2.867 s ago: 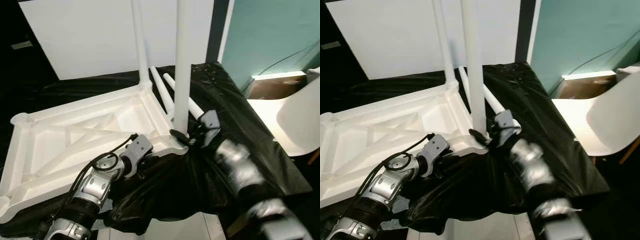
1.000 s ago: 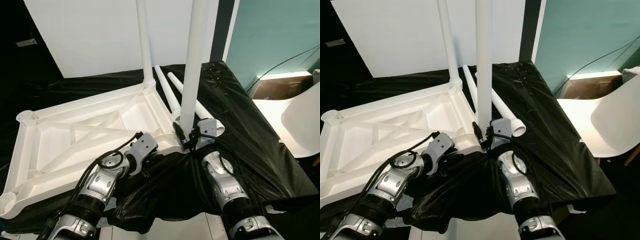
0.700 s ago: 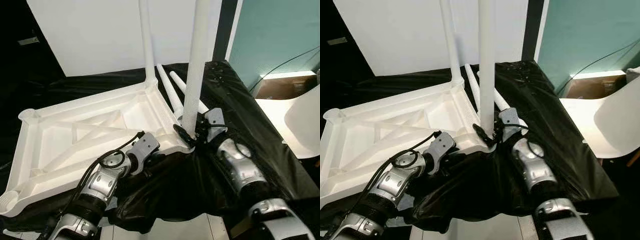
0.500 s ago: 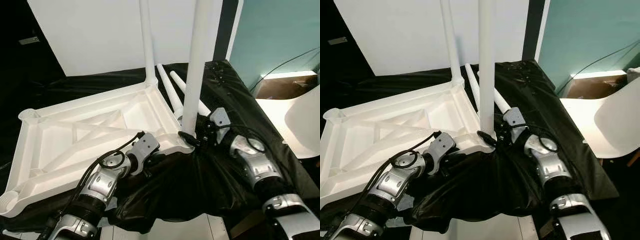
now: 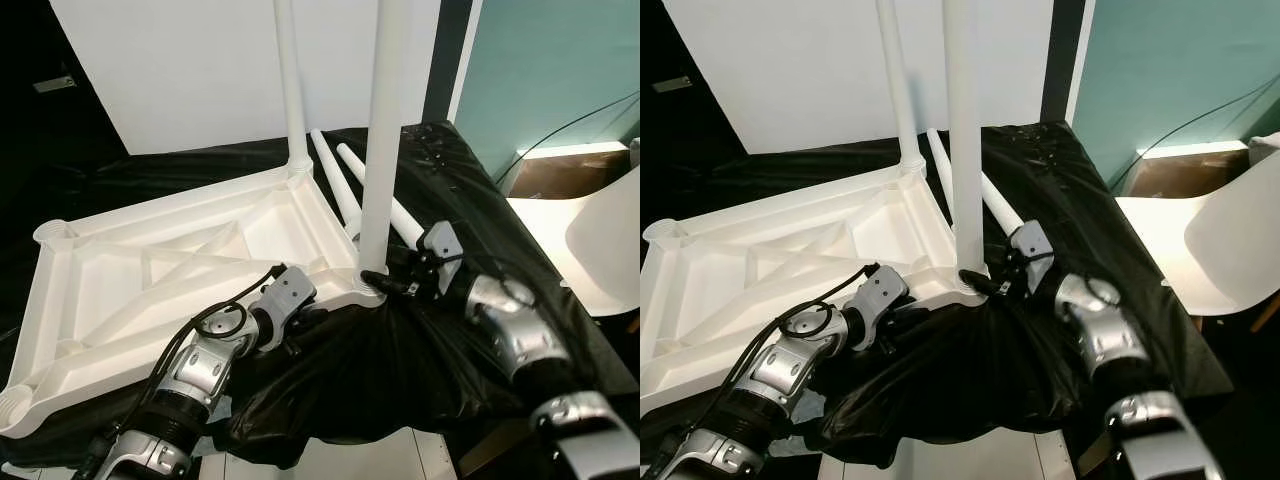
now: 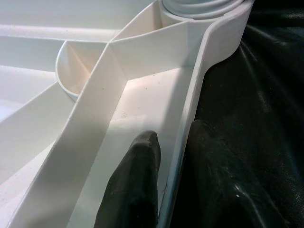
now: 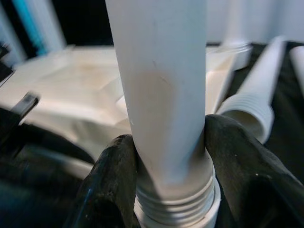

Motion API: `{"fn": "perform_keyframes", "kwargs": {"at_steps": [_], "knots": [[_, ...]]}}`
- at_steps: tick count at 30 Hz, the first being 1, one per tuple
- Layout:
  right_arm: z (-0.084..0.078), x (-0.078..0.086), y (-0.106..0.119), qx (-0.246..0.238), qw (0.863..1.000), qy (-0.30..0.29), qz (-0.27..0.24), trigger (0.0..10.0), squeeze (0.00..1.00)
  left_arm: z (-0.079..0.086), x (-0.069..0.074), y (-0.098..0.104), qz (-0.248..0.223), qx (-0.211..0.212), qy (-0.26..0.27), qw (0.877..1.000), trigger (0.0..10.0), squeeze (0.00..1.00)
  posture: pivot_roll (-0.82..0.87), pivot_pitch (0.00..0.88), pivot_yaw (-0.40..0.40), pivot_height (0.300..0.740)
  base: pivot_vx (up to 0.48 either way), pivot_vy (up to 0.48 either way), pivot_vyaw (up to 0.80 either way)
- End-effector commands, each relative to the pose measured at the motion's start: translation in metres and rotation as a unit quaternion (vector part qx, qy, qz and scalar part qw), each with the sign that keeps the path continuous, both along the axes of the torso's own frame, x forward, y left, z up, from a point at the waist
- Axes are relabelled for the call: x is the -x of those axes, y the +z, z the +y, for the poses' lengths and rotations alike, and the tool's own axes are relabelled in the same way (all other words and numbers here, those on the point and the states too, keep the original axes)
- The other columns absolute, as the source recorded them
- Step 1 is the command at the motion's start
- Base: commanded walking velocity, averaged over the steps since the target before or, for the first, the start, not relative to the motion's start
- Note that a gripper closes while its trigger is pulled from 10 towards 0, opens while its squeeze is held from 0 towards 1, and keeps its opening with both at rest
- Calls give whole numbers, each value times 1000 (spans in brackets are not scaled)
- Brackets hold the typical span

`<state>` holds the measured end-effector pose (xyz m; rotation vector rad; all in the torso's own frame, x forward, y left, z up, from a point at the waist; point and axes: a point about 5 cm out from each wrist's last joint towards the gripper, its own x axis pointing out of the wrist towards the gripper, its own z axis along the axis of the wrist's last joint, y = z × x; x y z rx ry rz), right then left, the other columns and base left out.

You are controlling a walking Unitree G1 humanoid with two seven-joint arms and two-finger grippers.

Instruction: Building children table

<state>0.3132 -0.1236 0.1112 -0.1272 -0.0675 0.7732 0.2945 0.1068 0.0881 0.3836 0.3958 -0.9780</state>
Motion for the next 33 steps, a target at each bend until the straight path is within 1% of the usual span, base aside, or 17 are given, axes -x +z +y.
{"fn": "perform_keyframes", "kwargs": {"at_steps": [1,2,3,4,9,14,15,17,18,22,23,24,25,27,29,31,33], "knots": [[10,9,-20,-20,996,-81,20,0,0,2,17,-31,76,-30,-18,996,10000,0,-31,0,44,740,0,0,0],[11,12,-22,-32,993,-113,16,0,0,2,17,-30,75,-30,-19,997,10000,0,-31,0,44,740,0,0,0],[11,12,-22,-32,993,-113,16,0,0,2,17,-30,75,-30,-19,997,10000,0,-31,0,44,740,0,0,0],[14,15,-26,-51,984,-170,20,0,0,2,17,-30,75,-30,-19,997,10000,0,-23,0,42,740,0,0,0],[15,14,-26,-53,978,-198,22,0,0,2,18,-31,77,-30,-22,996,10000,0,-21,0,39,740,0,0,0],[14,13,-24,-49,978,-200,21,0,0,3,18,-31,77,-32,-19,996,10000,0,-19,0,35,740,0,0,0],[18,11,-18,-33,985,-172,8,10000,0,3,18,-32,77,-31,-20,996,10000,0,-21,0,35,740,0,0,0],[19,11,-15,-22,988,-154,-2,10000,0,3,19,-32,77,-31,-21,996,10000,0,-22,0,35,740,0,0,0],[18,10,-12,-16,990,-136,-11,10000,1000,2,19,-32,77,-31,-22,996,10000,0,-22,0,32,740,0,0,0],[14,8,-7,-7,993,-114,-23,10000,1000,2,18,-31,76,-30,-21,996,10000,0,-24,0,32,740,0,0,0],[12,5,-3,2,996,-88,-31,10000,804,2,18,-31,76,-29,-20,996,10000,0,-28,0,35,740,0,0,0],[12,5,-3,2,996,-88,-31,10000,804,2,18,-31,76,-29,-20,996,10000,0,-28,0,35,740,0,0,0],[11,3,0,18,998,-56,-34,10000,0,1,18,-32,76,-29,-20,996,10000,0,-32,0,35,740,0,0,0],[11,3,0,18,998,-56,-34,10000,0,1,18,-32,76,-29,-20,996,10000,0,-32,0,35,740,0,0,0],[9,1,2,29,999,-23,-30,10000,0,1,18,-32,76,-29,-20,996,10000,0,-33,0,34,740,0,0,0],[4,-2,7,59,997,33,-25,10000,0,0,18,-32,77,-28,-19,996,10000,0,-37,0,36,740,0,0,0],[2,-3,7,69,996,46,-23,10000,0,0,17,-32,78,-27,-19,996,10000,0,-37,0,36,740,0,0,0]]}}
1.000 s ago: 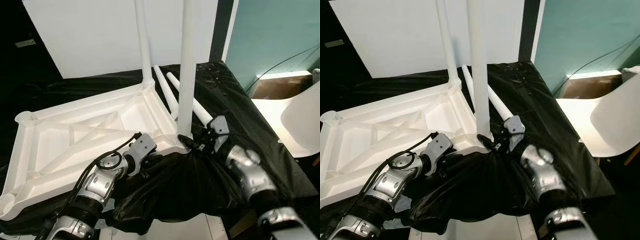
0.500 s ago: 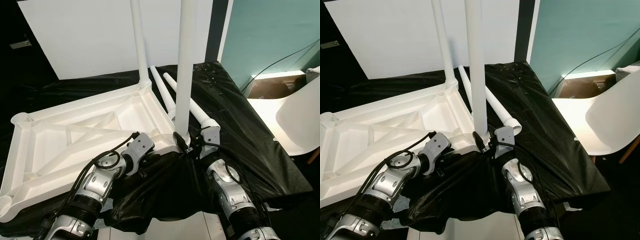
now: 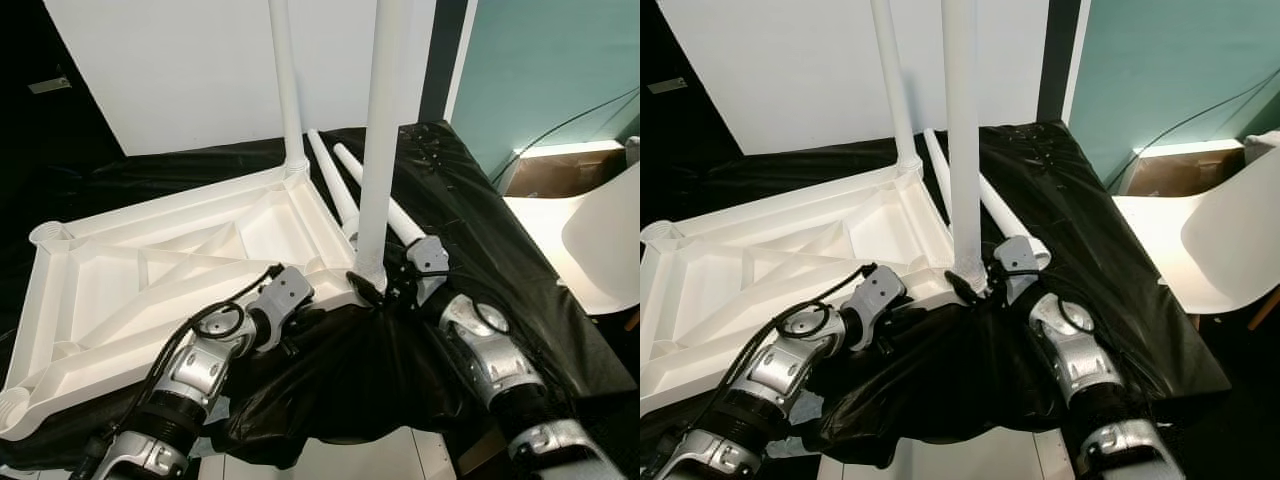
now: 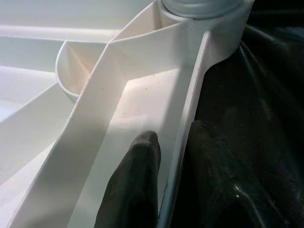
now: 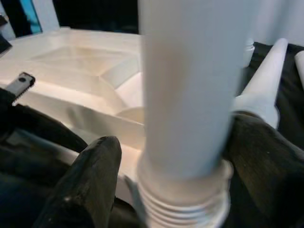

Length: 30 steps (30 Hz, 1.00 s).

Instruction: Building children table

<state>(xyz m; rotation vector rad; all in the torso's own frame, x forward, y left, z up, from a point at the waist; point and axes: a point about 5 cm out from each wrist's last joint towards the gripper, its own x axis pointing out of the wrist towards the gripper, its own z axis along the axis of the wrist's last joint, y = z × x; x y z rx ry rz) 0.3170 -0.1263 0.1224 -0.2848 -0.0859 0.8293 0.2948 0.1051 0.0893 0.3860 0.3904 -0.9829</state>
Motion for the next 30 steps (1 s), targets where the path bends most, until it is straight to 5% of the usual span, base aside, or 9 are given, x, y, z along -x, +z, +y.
{"fn": "perform_keyframes", "kwargs": {"at_steps": [1,3,4,6,7,16,18,21,30], "knots": [[2,0,-4,13,1000,24,14,10000,0,1,18,-34,80,-28,-16,996,10000,0,-36,0,36,740,0,0,0],[2,0,-4,13,1000,24,14,10000,0,1,18,-34,80,-28,-16,996,10000,0,-36,0,36,740,0,0,0],[-2,-1,-3,22,999,26,17,5216,0,1,18,-34,80,-28,-16,996,10000,0,-36,0,36,740,0,0,0],[-2,-1,-3,22,999,26,17,5216,0,1,18,-34,80,-28,-16,996,10000,0,-36,0,36,740,0,0,0],[-5,0,-4,29,999,33,26,0,0,2,18,-34,80,-29,-15,996,10000,0,-34,0,35,740,0,0,0],[18,18,-27,-21,997,7,70,0,0,2,18,-33,79,-27,-13,996,10000,0,-30,0,27,740,0,0,0],[24,21,-26,-87,988,-124,18,0,0,1,19,-33,79,-26,-12,996,10000,0,-29,0,26,740,0,0,0],[19,23,-27,-126,970,-207,7,0,0,1,19,-33,80,-26,-12,996,10000,0,-26,0,26,740,0,0,0],[8,21,-28,-123,958,-258,13,0,0,4,21,-35,83,-28,-11,996,10000,0,-26,0,27,740,0,0,0]]}}
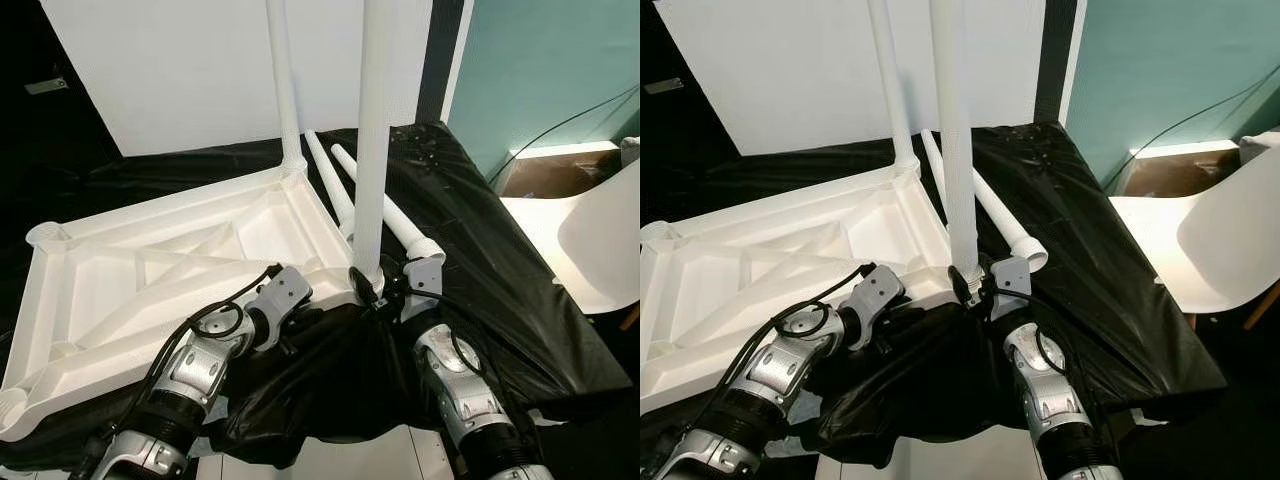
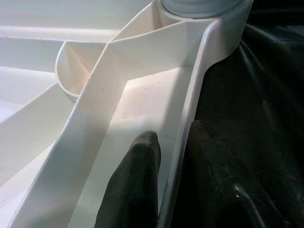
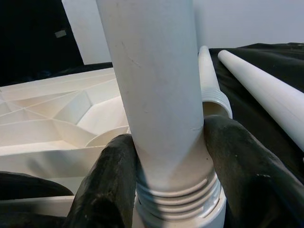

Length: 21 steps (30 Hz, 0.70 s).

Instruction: Building children table

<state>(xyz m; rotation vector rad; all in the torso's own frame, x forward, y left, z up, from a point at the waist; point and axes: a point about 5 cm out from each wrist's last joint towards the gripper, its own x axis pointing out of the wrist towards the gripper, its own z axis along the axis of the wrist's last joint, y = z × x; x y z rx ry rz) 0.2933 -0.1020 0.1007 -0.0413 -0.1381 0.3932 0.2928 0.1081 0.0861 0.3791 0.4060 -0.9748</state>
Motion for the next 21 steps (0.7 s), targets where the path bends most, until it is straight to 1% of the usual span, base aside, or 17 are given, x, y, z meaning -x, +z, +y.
{"fn": "perform_keyframes", "kwargs": {"at_steps": [1,2,3,4,5,6,9,10,11,12,13,15,16,17,19,21], "knots": [[-16,-3,-7,8,998,-49,24,0,0,1,19,-32,76,-26,-16,997,10000,0,-26,0,27,740,0,0,0],[-12,-2,-5,18,999,-21,19,10000,0,1,19,-32,77,-27,-16,997,10000,0,-28,0,28,740,0,0,0],[-8,-1,-3,25,1000,6,15,10000,310,1,18,-32,76,-27,-16,997,10000,0,-30,0,30,740,0,0,0],[-8,-1,-3,25,1000,6,15,10000,310,1,18,-32,76,-27,-16,997,10000,0,-30,0,30,740,0,0,0],[-5,-1,-2,29,999,23,13,10000,310,0,18,-32,76,-27,-16,997,10000,0,-32,0,31,740,0,0,0],[-8,-3,0,35,998,48,14,10000,1000,0,18,-31,76,-27,-17,997,10000,0,-32,0,31,740,0,0,0],[-8,-3,0,35,998,48,14,10000,1000,0,18,-31,76,-27,-17,997,10000,0,-32,0,31,740,0,0,0],[-12,-8,2,49,996,75,15,10000,47,0,17,-31,75,-27,-19,997,10000,0,-35,0,37,740,0,0,0],[-18,-13,6,64,993,99,10,10000,0,0,17,-31,75,-27,-20,997,10000,0,-36,0,39,740,0,0,0],[-18,-13,6,64,993,99,10,10000,0,0,17,-31,75,-27,-20,997,10000,0,-36,0,39,740,0,0,0],[-21,-16,11,76,989,123,7,10000,0,0,17,-30,75,-28,-21,997,10000,0,-36,0,40,740,0,0,0],[-23,-18,13,84,988,133,4,10000,0,0,17,-30,75,-28,-21,997,10000,0,-36,0,40,740,0,0,0],[-25,-22,18,93,984,151,0,10000,0,0,17,-30,76,-29,-21,996,10000,0,-38,0,44,740,0,0,0],[-25,-22,18,93,984,151,0,10000,0,0,17,-30,76,-29,-21,996,10000,0,-38,0,44,740,0,0,0],[-29,-31,28,119,976,180,-3,10000,0,1,17,-30,76,-30,-23,996,10000,0,-38,0,46,740,0,0,0],[-29,-31,28,119,976,180,-3,10000,0,1,17,-30,76,-30,-23,996,10000,0,-38,0,46,740,0,0,0]]}}
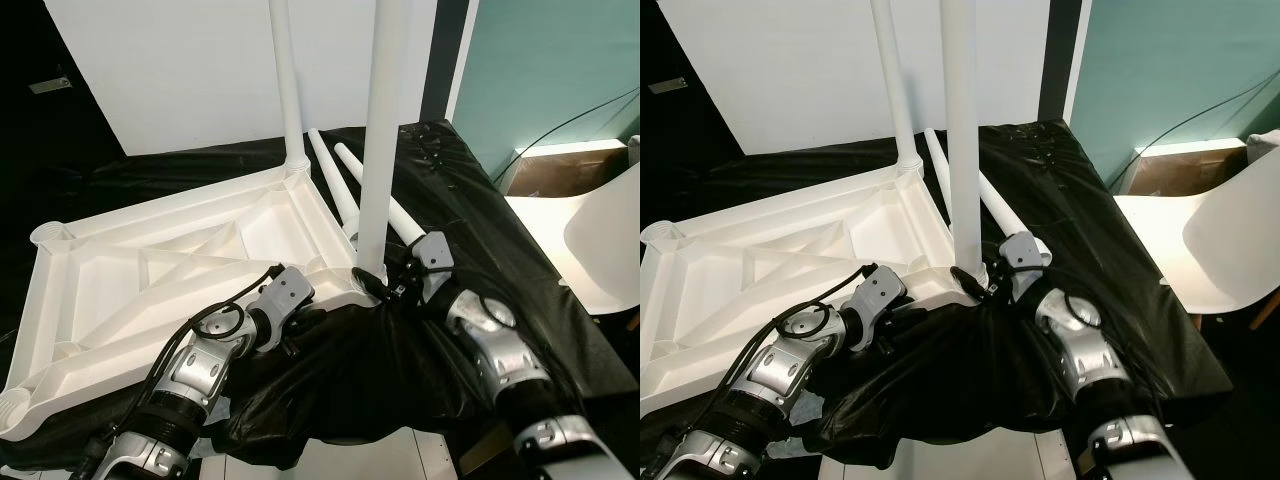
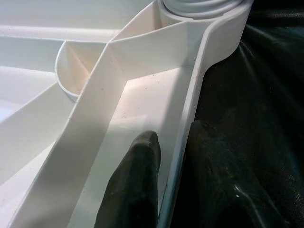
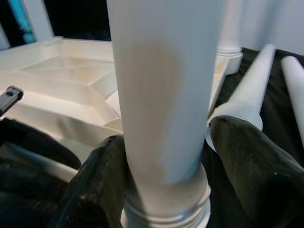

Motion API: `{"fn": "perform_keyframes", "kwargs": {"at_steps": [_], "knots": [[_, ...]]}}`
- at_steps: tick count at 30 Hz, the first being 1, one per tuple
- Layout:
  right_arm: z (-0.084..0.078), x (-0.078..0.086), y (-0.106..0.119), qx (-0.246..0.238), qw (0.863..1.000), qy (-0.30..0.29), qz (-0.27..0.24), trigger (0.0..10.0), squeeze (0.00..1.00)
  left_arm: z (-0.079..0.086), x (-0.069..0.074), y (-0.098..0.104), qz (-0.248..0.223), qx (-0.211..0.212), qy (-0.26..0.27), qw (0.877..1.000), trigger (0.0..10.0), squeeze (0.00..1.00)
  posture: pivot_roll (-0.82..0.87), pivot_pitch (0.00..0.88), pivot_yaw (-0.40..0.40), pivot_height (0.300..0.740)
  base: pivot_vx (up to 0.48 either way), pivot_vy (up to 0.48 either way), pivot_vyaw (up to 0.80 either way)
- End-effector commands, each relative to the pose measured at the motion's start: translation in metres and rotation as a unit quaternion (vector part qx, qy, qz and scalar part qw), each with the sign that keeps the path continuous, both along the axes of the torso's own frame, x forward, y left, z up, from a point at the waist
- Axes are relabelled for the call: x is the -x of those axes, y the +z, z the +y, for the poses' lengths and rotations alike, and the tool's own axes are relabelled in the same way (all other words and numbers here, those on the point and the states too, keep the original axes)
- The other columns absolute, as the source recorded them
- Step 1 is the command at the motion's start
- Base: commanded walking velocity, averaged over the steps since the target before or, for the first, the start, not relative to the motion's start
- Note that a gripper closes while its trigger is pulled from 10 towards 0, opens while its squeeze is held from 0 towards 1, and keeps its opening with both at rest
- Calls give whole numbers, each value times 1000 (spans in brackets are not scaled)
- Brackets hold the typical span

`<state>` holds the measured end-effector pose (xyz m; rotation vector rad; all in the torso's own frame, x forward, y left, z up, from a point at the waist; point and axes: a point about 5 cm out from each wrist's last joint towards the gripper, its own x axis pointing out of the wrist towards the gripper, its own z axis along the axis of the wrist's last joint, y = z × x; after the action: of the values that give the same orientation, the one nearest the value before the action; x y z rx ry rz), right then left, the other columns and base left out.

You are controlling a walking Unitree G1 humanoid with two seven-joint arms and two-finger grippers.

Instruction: Building children table

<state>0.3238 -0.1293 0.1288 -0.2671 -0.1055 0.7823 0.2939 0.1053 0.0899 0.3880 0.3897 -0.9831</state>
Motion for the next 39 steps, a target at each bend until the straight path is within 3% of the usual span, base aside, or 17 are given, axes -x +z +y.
{"fn": "perform_keyframes", "kwargs": {"at_steps": [1,2,3,4,12,13,15,17,19,22,27,32,33,34,36,37,39], "knots": [[-3,-4,1,12,1000,6,7,10000,0,3,18,-34,83,-32,-18,996,10000,0,-38,0,45,740,0,0,0],[-4,-5,0,26,999,16,12,10000,0,3,18,-34,83,-32,-18,996,10000,0,-35,0,43,740,0,0,0],[-4,-6,-1,37,999,24,17,6078,0,3,18,-34,82,-32,-18,996,10000,0,-33,0,41,740,0,0,0],[-4,-6,-3,46,998,34,23,0,0,3,18,-34,82,-31,-17,996,10000,0,-32,0,40,740,0,0,0],[-6,-4,-8,33,997,44,52,0,0,3,19,-34,82,-31,-15,996,10000,0,-27,0,31,740,0,0,0],[-3,-3,-12,3,997,31,70,0,0,4,20,-35,83,-30,-14,996,10000,0,-19,0,26,740,0,0,0],[1,0,-28,-56,989,-113,73,0,0,4,21,-36,83,-30,-10,996,10000,0,-19,0,19,740,0,0,0],[1,0,-28,-56,989,-113,73,0,0,4,21,-36,83,-30,-10,996,10000,0,-19,0,19,740,0,0,0],[3,9,-39,-75,974,-207,57,0,0,4,21,-37,83,-30,-8,996,10000,0,-9,0,16,740,0,0,0],[3,20,-49,-93,961,-255,51,0,0,4,20,-35,81,-28,-9,996,10000,0,2,0,9,740,0,0,0],[-4,25,-54,-104,946,-304,41,0,0,6,20,-35,81,-29,-4,996,10000,0,-10,0,21,740,0,0,0],[0,25,-51,-94,952,-290,28,0,0,5,22,-36,84,-32,-11,996,10000,0,-19,0,27,740,0,0,0],[4,25,-50,-90,957,-273,31,5529,0,5,22,-37,84,-32,-12,996,10000,0,-22,0,29,740,0,0,0],[11,25,-48,-83,969,-231,32,10000,239,3,21,-36,83,-30,-13,996,10000,0,-24,0,30,740,0,0,0],[11,25,-48,-83,969,-231,32,10000,239,3,21,-36,83,-30,-13,996,10000,0,-24,0,30,740,0,0,0],[14,24,-45,-78,977,-196,29,10000,1000,2,20,-35,82,-29,-14,996,10000,0,-26,0,32,740,0,0,0],[13,21,-40,-70,982,-171,24,10000,1000,1,19,-34,81,-28,-15,996,10000,0,-28,0,33,740,0,0,0]]}}
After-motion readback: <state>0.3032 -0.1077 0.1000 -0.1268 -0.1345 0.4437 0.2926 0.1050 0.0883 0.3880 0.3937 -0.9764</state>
